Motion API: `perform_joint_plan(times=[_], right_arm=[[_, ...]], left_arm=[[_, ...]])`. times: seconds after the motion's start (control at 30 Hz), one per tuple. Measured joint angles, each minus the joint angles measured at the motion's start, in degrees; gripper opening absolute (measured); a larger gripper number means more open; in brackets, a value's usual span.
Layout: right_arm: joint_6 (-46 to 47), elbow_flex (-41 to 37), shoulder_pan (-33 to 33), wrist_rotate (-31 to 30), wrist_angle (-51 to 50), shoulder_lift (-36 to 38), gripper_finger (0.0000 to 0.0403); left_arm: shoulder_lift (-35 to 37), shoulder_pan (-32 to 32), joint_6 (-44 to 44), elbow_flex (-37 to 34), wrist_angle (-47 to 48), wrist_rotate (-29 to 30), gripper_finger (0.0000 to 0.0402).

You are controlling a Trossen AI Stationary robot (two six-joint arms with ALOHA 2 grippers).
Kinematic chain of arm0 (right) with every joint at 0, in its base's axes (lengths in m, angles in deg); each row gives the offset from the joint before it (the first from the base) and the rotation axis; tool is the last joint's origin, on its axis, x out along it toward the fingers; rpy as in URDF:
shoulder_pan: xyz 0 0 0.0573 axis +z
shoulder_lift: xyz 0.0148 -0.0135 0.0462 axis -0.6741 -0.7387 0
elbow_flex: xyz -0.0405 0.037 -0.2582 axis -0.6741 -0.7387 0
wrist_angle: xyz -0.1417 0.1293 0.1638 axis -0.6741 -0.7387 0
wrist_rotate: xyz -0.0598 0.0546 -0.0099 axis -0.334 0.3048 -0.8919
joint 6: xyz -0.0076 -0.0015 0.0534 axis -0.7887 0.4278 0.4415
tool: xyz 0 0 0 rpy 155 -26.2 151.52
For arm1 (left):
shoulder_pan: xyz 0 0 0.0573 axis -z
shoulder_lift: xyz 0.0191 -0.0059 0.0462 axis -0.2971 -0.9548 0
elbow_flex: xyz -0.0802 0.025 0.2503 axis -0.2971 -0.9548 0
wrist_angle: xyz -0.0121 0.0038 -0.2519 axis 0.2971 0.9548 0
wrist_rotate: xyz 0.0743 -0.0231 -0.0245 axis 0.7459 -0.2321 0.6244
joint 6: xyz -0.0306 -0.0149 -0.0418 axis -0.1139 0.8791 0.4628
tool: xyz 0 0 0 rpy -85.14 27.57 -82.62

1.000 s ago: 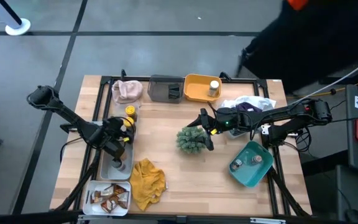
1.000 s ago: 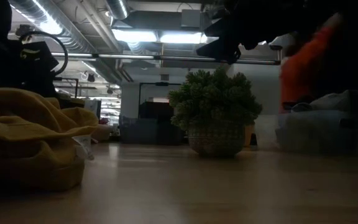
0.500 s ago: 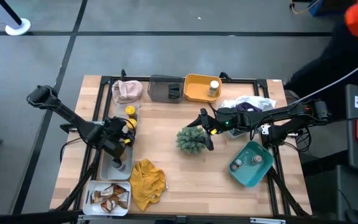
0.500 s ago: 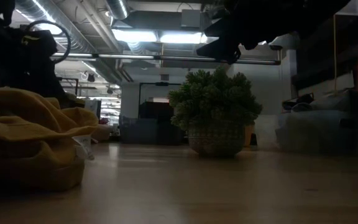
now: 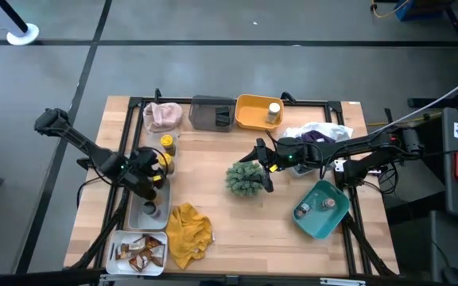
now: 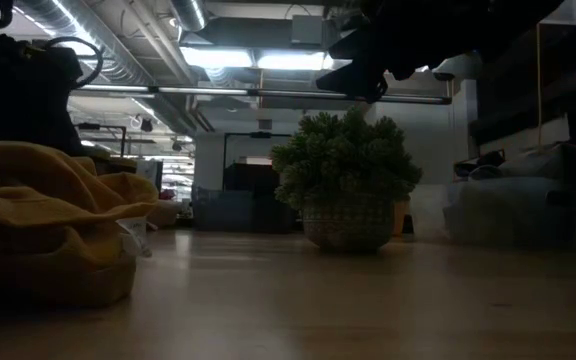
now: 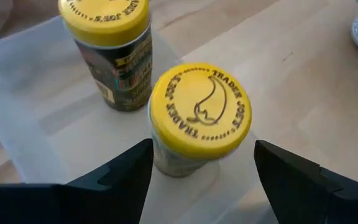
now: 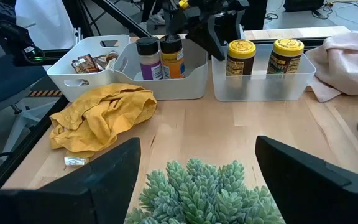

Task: Sort spices by type
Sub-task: Return to Home position

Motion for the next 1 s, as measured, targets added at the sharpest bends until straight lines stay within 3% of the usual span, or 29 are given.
perform_joint_plan(times=[0.4,0.7,1.0], right_arm=[[-0.01,-0.02,0.0,0.0,-0.2,5.65,0.0317],[-1.82,-0.02,0.0,-0.04,-4.05,20.83,0.0317],[-3.3,-0.02,0.0,-0.02,-10.62,35.09,0.0317]], left_arm=[[12.97,0.0,-4.17,0.9,1.15,-2.9,0.0263],[20.62,0.0,-13.57,7.75,0.42,-2.55,0.0263],[22.14,-0.06,-17.79,7.98,1.68,-1.15,0.0263]])
